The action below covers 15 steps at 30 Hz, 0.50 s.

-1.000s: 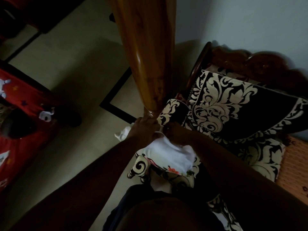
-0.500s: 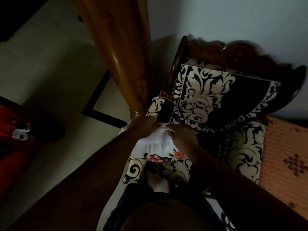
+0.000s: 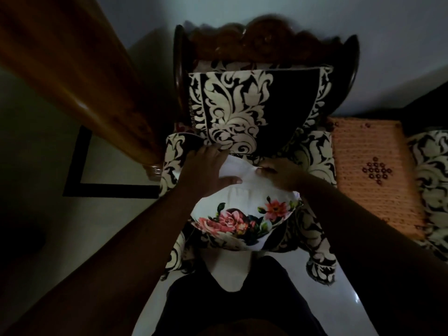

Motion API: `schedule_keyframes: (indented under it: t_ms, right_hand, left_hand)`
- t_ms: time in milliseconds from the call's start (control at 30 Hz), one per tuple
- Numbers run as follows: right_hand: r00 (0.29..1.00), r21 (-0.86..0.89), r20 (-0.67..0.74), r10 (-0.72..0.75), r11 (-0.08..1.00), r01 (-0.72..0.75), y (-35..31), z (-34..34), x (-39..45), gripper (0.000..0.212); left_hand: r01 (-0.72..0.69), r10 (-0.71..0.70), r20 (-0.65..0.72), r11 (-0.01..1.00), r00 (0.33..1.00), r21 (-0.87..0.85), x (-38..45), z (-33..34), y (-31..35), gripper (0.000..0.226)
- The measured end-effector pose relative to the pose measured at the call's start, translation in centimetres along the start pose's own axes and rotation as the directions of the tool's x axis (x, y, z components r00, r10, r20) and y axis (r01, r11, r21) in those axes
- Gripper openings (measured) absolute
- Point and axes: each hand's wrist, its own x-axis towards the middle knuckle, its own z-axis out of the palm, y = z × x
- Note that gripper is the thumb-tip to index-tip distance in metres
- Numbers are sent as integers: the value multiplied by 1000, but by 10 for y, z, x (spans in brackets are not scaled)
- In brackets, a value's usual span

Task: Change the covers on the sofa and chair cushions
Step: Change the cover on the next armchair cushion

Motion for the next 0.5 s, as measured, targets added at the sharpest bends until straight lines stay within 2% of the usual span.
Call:
schedule_keyframes:
  t_ms: [133,300,433,500]
  right_hand:
    - [994,-50,98,49,998,-44,61,-8,15,38]
    - [967,-81,247,60,996,-41,143,31,61,34]
    - [957,-148,284,59,989,-17,192,64,110,31]
    - [971,-228,222,89,973,-37,212,76,138,32]
  left_hand:
    - [108,-100,101,991,990,-79,20,54,30,91]
    - [231,-186,284,964,941,-130,30,159,62,86]
    - [276,-246,293,959,924,-65,45,224,67,71]
    - [282,-273,242,959,931,-2,63,251,66,62]
